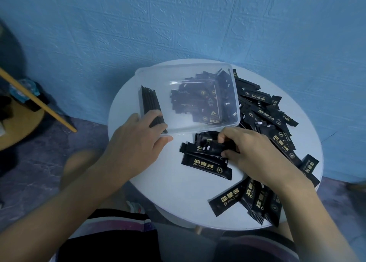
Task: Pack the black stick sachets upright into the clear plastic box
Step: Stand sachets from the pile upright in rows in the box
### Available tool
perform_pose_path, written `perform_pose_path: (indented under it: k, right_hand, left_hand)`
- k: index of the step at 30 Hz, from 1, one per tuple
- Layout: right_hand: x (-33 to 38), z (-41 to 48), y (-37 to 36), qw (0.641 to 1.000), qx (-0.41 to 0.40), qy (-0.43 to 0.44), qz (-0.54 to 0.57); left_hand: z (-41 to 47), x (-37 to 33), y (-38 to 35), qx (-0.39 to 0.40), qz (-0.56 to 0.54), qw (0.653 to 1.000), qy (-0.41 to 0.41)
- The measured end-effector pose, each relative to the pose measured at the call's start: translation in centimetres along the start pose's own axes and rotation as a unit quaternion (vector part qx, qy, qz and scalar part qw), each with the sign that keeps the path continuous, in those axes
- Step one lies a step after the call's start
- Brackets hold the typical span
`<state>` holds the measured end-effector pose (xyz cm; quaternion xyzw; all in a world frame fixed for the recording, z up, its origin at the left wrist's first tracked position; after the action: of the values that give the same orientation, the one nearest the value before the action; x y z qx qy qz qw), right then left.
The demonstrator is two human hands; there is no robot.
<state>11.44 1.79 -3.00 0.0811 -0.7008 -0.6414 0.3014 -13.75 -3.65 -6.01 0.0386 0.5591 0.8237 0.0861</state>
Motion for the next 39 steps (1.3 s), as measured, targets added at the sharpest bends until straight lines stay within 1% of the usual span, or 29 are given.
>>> perform_pose_path:
  k: [5,8,11,13,15,17,19,21,22,24,26,28,29,31,33,35,39]
  right_hand:
    - [0.9,0.4,0.5,0.998,-0.05,0.029,0.018]
    - [1.9,0.8,0.8,0.995,-0.055,0.054,0.064]
    - [2.7,1.6,1.4,0.987,-0.072,0.046,0.133]
    - [3.1,2.2,2.0,0.97,-0.082,0.041,0.226]
    - [3.7,3.1,3.0,0.943,-0.111,0.04,0.31]
    - [4.2,4.3,3.6,0.917,-0.148,0.029,0.369]
    - [4.4,5.8,3.7,0.9,-0.183,0.014,0.394]
    - [4.6,7.5,3.2,0.894,-0.208,-0.011,0.397]
    - [4.7,8.3,2.7,0.897,-0.209,-0.026,0.388]
    - [5.1,10.1,1.1,0.918,-0.173,-0.051,0.352]
    - [5.7,11.3,-0.6,0.949,-0.121,-0.071,0.283]
    - [6.4,12.2,-2.0,0.977,-0.082,-0.079,0.181]
    - [6.7,12.5,-2.5,0.985,-0.068,-0.082,0.136]
    - [7.0,12.6,-2.8,0.989,-0.056,-0.095,0.097]
    - [7.2,12.6,-2.7,0.989,-0.042,-0.102,0.102]
    - [7.5,12.3,-2.6,0.988,-0.025,-0.091,0.121]
    - [7.1,11.9,-2.7,0.974,-0.003,-0.069,0.216]
  left_hand:
    - [0.0,0.0,-0.2,0.0,0.001,1.0,0.003]
    - [0.0,0.0,-0.2,-0.001,0.003,1.0,0.004]
    - [-0.1,-0.1,-0.1,-0.005,0.006,1.0,0.004]
    - [-0.1,-0.1,-0.1,-0.01,0.01,1.0,0.002]
    - [-0.1,-0.3,-0.1,-0.008,0.011,1.0,-0.001]
    - [-0.2,-0.5,-0.1,-0.007,0.013,1.0,-0.002]
    - [-0.3,-0.6,-0.1,-0.008,0.016,1.0,-0.003]
    - [-0.4,-0.8,-0.1,-0.013,0.016,1.0,-0.003]
    - [-0.4,-0.9,-0.1,-0.015,0.015,1.0,-0.002]
    - [-0.3,-1.1,-0.1,-0.022,0.018,1.0,-0.001]
    - [-0.3,-1.3,0.0,-0.028,0.022,0.999,-0.001]
    - [-0.3,-1.5,0.1,-0.034,0.018,0.999,0.0]
    - [-0.3,-1.5,0.1,-0.037,0.013,0.999,0.001]
    - [-0.3,-1.5,0.1,-0.04,0.007,0.999,0.002]
    - [-0.3,-1.5,0.2,-0.042,0.013,0.999,0.0]
    - [-0.4,-1.5,0.1,-0.043,0.022,0.999,0.0]
    - [-0.6,-1.5,0.0,-0.039,0.034,0.999,-0.006]
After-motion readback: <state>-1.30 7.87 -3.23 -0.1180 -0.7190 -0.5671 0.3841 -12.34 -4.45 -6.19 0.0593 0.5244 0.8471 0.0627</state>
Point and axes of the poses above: each hand's wrist, its own z-axis towards the middle knuckle, its own y-axis out of the back of the hand, x = y × z, the point moved 4 cm from there along z, towards the middle knuckle, and after that the axes turned 5 degrees about -y, right-handed, at the moved point
